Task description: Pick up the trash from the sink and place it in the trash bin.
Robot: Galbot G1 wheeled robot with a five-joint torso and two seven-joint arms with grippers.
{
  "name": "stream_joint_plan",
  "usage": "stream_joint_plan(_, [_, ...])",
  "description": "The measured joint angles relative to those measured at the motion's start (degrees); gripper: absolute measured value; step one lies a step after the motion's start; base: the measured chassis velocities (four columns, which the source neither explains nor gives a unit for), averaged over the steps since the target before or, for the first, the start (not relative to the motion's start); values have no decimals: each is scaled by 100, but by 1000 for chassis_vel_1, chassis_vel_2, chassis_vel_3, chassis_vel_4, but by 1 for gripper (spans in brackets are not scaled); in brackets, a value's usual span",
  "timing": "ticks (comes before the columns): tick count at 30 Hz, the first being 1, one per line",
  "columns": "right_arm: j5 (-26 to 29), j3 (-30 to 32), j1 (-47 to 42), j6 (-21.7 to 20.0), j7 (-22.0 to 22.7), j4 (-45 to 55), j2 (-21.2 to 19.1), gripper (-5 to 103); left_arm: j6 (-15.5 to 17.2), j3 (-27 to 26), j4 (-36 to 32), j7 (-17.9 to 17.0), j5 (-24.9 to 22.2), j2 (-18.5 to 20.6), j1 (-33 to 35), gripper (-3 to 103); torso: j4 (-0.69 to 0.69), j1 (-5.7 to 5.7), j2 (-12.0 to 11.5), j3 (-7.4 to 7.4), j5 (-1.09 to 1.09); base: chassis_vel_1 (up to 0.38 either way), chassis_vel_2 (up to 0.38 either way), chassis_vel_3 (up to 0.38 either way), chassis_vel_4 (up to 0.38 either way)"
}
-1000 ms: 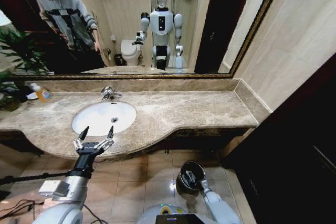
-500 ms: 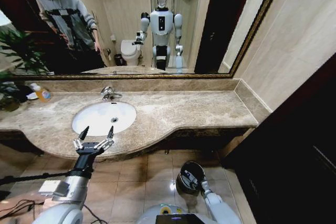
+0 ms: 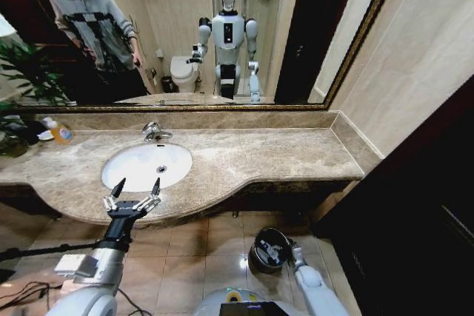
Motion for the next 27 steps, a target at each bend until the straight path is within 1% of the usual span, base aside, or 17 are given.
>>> stream_joint_plan(2, [96, 149, -251, 49, 40, 656, -50, 100, 0, 0, 0, 0, 0, 0, 0, 100, 0, 0, 0, 0, -2, 0, 0, 0, 0])
stream_joint_plan(3, [96, 149, -251, 49, 40, 656, -50, 100, 0, 0, 0, 0, 0, 0, 0, 100, 0, 0, 0, 0, -2, 0, 0, 0, 0])
stream_joint_plan(5, [261, 386, -598, 26, 139, 1608, -41, 100, 0, 0, 0, 0, 0, 0, 0, 100, 0, 0, 0, 0, -1, 0, 0, 0, 0])
stream_joint_plan(6, [303, 457, -701, 8, 163, 1923, -23, 100, 0, -1, 0, 0, 0, 0, 0, 100, 0, 0, 0, 0, -2, 0, 0, 0, 0])
stream_joint_plan(7, [303, 457, -701, 8, 163, 1923, -23, 100, 0, -1, 0, 0, 0, 0, 0, 100, 0, 0, 0, 0, -2, 0, 0, 0, 0])
stream_joint_plan(8, [405, 572, -916, -57, 203, 2519, 19, 100, 0, 0, 0, 0, 0, 0, 0, 100, 1, 0, 0, 0, -2, 0, 0, 0, 0])
stream_joint_plan(9, [405, 572, -916, -57, 203, 2519, 19, 100, 0, 0, 0, 0, 0, 0, 0, 100, 1, 0, 0, 0, -2, 0, 0, 0, 0])
stream_joint_plan(12, [661, 778, -1518, -237, 320, 4050, 140, 100, 0, 0, 0, 0, 0, 0, 0, 100, 0, 0, 0, 0, -2, 0, 0, 0, 0])
stream_joint_plan(13, [661, 778, -1518, -237, 320, 4050, 140, 100, 0, 0, 0, 0, 0, 0, 0, 100, 0, 0, 0, 0, -2, 0, 0, 0, 0])
stream_joint_plan(15, [666, 953, -1940, -252, 352, 4948, 318, 100, 0, 0, 0, -1, 0, -1, 0, 100, 0, 0, 0, 0, -3, 0, 0, 0, 0])
stream_joint_plan(17, [627, 1037, -2147, -251, 379, 5331, 431, 100, 0, -1, 0, -1, 0, 0, 0, 100, 0, 0, 0, 0, -2, 0, 0, 0, 0])
stream_joint_plan(18, [627, 1037, -2147, -251, 379, 5331, 431, 100, 0, -1, 0, -1, 0, 0, 0, 100, 0, 0, 0, 0, -2, 0, 0, 0, 0])
stream_joint_plan(20, [525, 1134, -2527, -172, 424, 5989, 612, 100, 0, 0, 0, 2, 0, 0, 0, 100, 0, 0, 0, 0, -2, 0, 0, 0, 0])
stream_joint_plan(21, [500, 1152, -2608, -148, 425, 6165, 656, 100, 0, 0, 0, -1, 0, 0, 0, 100, 0, 0, 0, 0, -2, 0, 0, 0, 0])
stream_joint_plan(22, [500, 1152, -2608, -148, 425, 6165, 656, 100, 0, 0, 0, -1, 0, 0, 0, 100, 0, 0, 0, 0, -2, 0, 0, 0, 0])
stream_joint_plan(25, [376, 1166, -2735, -136, 458, 6697, 772, 100, 0, 0, 0, 0, 0, 0, 0, 100, 0, 0, 0, 0, -2, 0, 0, 0, 0])
stream_joint_plan(27, [259, 1135, -2724, -224, 489, 6980, 777, 100, 0, -1, 0, 0, 0, 0, 0, 100, 0, 0, 0, 0, -2, 0, 0, 0, 0])
